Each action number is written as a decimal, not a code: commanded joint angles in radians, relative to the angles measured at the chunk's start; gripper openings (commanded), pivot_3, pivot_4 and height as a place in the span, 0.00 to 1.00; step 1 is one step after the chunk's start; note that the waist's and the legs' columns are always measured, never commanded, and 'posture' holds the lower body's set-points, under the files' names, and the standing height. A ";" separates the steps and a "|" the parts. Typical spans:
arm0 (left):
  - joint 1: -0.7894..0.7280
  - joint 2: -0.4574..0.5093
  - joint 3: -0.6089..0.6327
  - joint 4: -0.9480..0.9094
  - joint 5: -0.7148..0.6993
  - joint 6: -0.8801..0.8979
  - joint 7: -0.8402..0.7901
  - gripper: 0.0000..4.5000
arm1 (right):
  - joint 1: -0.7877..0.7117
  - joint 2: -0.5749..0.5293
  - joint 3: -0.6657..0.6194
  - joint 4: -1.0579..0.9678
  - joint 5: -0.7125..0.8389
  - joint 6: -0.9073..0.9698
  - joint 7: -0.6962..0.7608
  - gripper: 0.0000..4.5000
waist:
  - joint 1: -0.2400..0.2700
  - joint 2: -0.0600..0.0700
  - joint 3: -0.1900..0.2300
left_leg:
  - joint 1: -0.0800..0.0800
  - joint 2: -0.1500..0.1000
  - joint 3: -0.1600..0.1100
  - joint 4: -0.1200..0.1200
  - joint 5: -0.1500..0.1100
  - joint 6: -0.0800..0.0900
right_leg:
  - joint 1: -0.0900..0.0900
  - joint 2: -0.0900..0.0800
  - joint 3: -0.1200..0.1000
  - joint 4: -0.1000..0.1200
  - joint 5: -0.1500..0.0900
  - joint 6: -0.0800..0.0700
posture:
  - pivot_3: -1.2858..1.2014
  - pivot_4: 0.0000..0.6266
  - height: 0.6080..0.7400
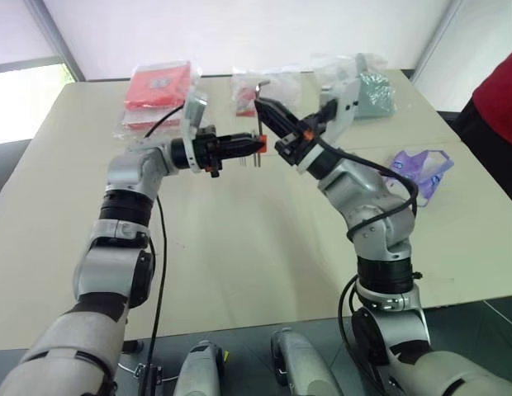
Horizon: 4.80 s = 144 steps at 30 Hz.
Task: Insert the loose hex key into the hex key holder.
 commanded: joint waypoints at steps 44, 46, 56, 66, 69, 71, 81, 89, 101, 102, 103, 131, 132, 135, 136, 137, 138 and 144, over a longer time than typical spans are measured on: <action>-0.038 0.003 0.057 -0.042 -0.021 0.014 0.015 0.03 | 0.017 -0.022 -0.015 -0.010 -0.007 -0.065 0.014 0.01 | 0.000 0.000 0.000 | 0.000 0.000 0.000 0.001 0.000 0.000 | 0.000 0.000 0.000 0.002 0.000 0.000 | 0.52 0.24 1.00; -0.039 0.003 0.057 -0.035 -0.018 0.004 0.017 0.03 | 0.020 -0.022 -0.015 -0.013 -0.005 -0.067 0.016 0.01 | 0.000 0.000 0.000 | 0.000 0.000 0.000 0.002 0.000 0.000 | 0.000 0.000 0.000 0.002 0.000 0.000 | 0.52 0.24 1.00; -0.045 0.002 0.061 -0.002 -0.015 -0.015 0.025 0.03 | 0.052 -0.033 0.002 -0.036 0.005 -0.073 0.044 0.01 | 0.000 0.000 0.000 | 0.000 0.000 0.000 0.005 0.000 0.000 | 0.000 0.000 0.000 0.003 0.000 0.000 | 0.52 0.24 1.00; -0.043 0.003 0.052 -0.011 -0.008 -0.019 0.011 0.03 | 0.050 -0.045 0.029 -0.033 0.010 -0.052 0.075 0.01 | 0.001 0.000 0.000 | -0.001 0.000 0.000 0.007 0.000 0.000 | 0.000 0.000 0.000 0.005 0.000 0.000 | 0.52 0.24 1.00; -0.030 0.004 0.038 -0.040 -0.002 -0.017 -0.004 0.03 | 0.036 -0.048 0.026 -0.021 0.016 -0.033 0.078 0.01 | 0.001 0.000 0.000 | -0.001 0.000 0.000 0.008 0.000 0.000 | 0.000 0.000 0.000 0.006 0.000 0.000 | 0.52 0.24 1.00; -0.019 0.007 0.024 -0.056 0.010 -0.025 -0.015 0.03 | 0.029 -0.052 0.023 -0.016 0.020 -0.022 0.080 0.01 | 0.001 0.000 0.000 | -0.001 0.000 0.000 0.008 0.000 0.000 | 0.000 0.000 0.000 0.006 0.000 0.000 | 0.52 0.24 1.00; -0.017 0.006 0.035 -0.057 0.010 -0.030 -0.009 0.03 | 0.016 -0.062 0.011 -0.009 0.022 -0.003 0.084 0.01 | 0.001 0.000 0.000 | -0.001 0.000 -0.001 0.009 0.000 0.000 | 0.001 0.000 0.000 0.006 0.000 0.000 | 0.52 0.24 1.00; -0.027 0.004 0.042 -0.044 0.006 -0.027 -0.005 0.03 | 0.018 -0.061 0.006 -0.007 0.020 -0.005 0.081 0.08 | 0.001 0.000 0.000 | -0.001 0.000 -0.001 0.009 0.000 0.000 | 0.001 0.000 0.000 0.006 0.000 0.000 | 0.52 0.24 1.00; -0.021 0.004 0.041 -0.044 0.009 -0.030 -0.003 0.03 | 0.007 -0.068 -0.010 0.001 0.012 -0.016 0.069 0.93 | 0.001 0.000 0.000 | -0.001 0.000 -0.001 0.009 0.000 0.000 | 0.001 0.000 0.000 0.006 0.000 0.000 | 0.52 0.24 1.00; -0.018 0.006 0.041 -0.046 0.009 -0.029 -0.003 0.03 | 0.007 -0.073 -0.012 -0.002 0.013 -0.015 0.071 0.93 | 0.001 0.000 0.000 | -0.001 0.000 -0.001 0.009 0.000 0.000 | 0.000 0.000 0.000 0.006 0.000 0.000 | 0.52 0.24 1.00; -0.016 0.007 0.041 -0.048 0.009 -0.028 -0.003 0.03 | 0.006 -0.076 -0.013 -0.004 0.014 -0.014 0.072 0.93 | 0.001 0.000 0.000 | -0.001 0.000 -0.001 0.009 0.000 0.000 | 0.001 0.000 0.000 0.006 0.000 0.000 | 0.52 0.24 1.00; 0.297 0.207 0.110 0.021 0.071 0.346 0.445 0.89 | 0.117 -0.355 0.142 -0.181 -0.107 -0.070 0.359 0.94 | 0.027 0.000 0.000 | 0.000 0.000 -0.001 0.012 -0.001 0.001 | 0.003 0.000 -0.001 0.007 0.000 0.000 | 0.52 0.24 1.00; 0.300 0.222 0.094 0.039 0.105 0.277 0.455 0.89 | 0.123 -0.360 0.138 -0.184 -0.108 -0.070 0.357 0.94 | 0.027 0.000 0.000 | 0.002 0.000 -0.001 0.012 -0.001 0.001 | 0.004 0.000 -0.001 0.007 0.000 0.000 | 0.52 0.24 1.00; 0.294 0.265 0.073 0.093 0.178 0.087 0.471 0.89 | 0.142 -0.378 0.131 -0.192 -0.117 -0.071 0.357 0.94 | 0.022 -0.001 0.000 | 0.007 0.000 -0.001 0.011 -0.001 0.001 | 0.009 0.000 -0.001 0.007 0.000 -0.001 | 0.52 0.24 1.00; 0.294 0.281 0.068 0.095 0.196 0.031 0.469 0.89 | 0.150 -0.385 0.127 -0.197 -0.118 -0.070 0.357 0.94 | 0.021 -0.001 0.000 | 0.009 0.000 0.000 0.010 -0.001 0.001 | 0.010 0.000 -0.001 0.007 0.000 -0.001 | 0.52 0.24 1.00; 0.298 0.298 0.059 0.086 0.215 -0.013 0.462 0.89 | 0.158 -0.393 0.123 -0.202 -0.119 -0.068 0.358 0.94 | 0.021 0.000 0.000 | 0.009 0.000 0.000 0.010 -0.001 0.001 | 0.010 0.000 0.000 0.007 0.000 -0.001 | 0.52 0.24 1.00; 0.304 0.311 0.050 0.073 0.231 -0.046 0.454 0.89 | 0.165 -0.400 0.120 -0.206 -0.118 -0.066 0.358 0.94 | 0.021 -0.001 0.000 | 0.009 0.000 0.000 0.009 -0.001 0.002 | 0.010 0.000 0.000 0.007 0.000 -0.001 | 0.52 0.24 1.00; 0.422 0.382 -0.016 -0.075 0.353 -0.251 0.462 0.89 | 0.195 -0.422 0.102 -0.214 -0.114 -0.058 0.350 0.94 | 0.028 0.000 0.000 | 0.008 0.000 0.001 0.009 -0.001 0.001 | 0.010 -0.001 0.000 0.006 0.000 -0.001 | 0.52 0.24 1.00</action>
